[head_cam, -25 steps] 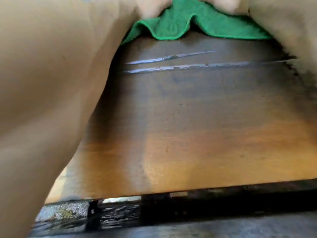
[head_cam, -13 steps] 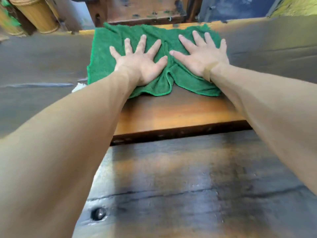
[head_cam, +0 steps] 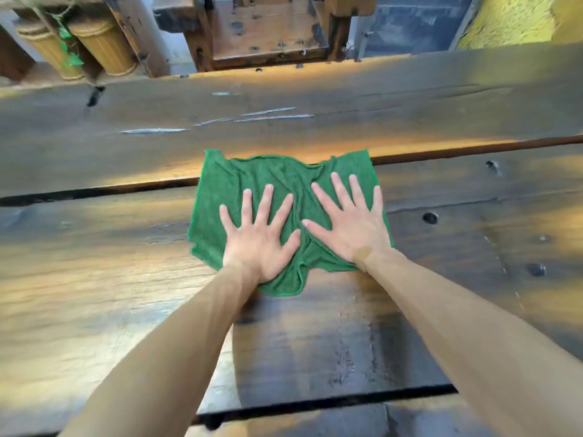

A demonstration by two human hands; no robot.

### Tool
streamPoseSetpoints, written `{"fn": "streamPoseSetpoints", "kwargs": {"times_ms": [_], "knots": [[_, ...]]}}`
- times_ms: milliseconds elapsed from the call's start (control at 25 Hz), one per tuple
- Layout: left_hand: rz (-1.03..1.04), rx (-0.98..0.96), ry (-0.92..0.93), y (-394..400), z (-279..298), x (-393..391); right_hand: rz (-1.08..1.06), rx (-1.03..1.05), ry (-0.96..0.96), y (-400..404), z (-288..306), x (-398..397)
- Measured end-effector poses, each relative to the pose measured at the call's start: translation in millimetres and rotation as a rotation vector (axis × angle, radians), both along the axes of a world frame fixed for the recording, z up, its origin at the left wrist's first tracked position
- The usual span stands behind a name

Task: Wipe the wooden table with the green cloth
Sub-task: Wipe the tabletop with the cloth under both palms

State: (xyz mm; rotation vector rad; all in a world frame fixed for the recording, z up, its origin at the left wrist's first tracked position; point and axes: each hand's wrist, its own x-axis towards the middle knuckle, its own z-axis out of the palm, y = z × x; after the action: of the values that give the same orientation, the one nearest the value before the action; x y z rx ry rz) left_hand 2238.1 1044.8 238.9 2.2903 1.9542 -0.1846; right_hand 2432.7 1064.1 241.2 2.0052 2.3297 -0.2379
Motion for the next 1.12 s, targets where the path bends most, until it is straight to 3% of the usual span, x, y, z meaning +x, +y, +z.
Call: {"fn": "streamPoseSetpoints", "kwargs": {"times_ms": [760,920,1120], "knots": [[-0.035,0.044,-0.077,-435,8,-16,0.049,-0.027,0.041,-433,12,-24],[-0.044,-0.045,-0.09,-533,14,-18,0.081,-0.047,0.038,-527,12,-15],[-0.03,-0.126,-0.085,-588,22,-14,0.012,-0.135,0.013,-591,16,3]]}}
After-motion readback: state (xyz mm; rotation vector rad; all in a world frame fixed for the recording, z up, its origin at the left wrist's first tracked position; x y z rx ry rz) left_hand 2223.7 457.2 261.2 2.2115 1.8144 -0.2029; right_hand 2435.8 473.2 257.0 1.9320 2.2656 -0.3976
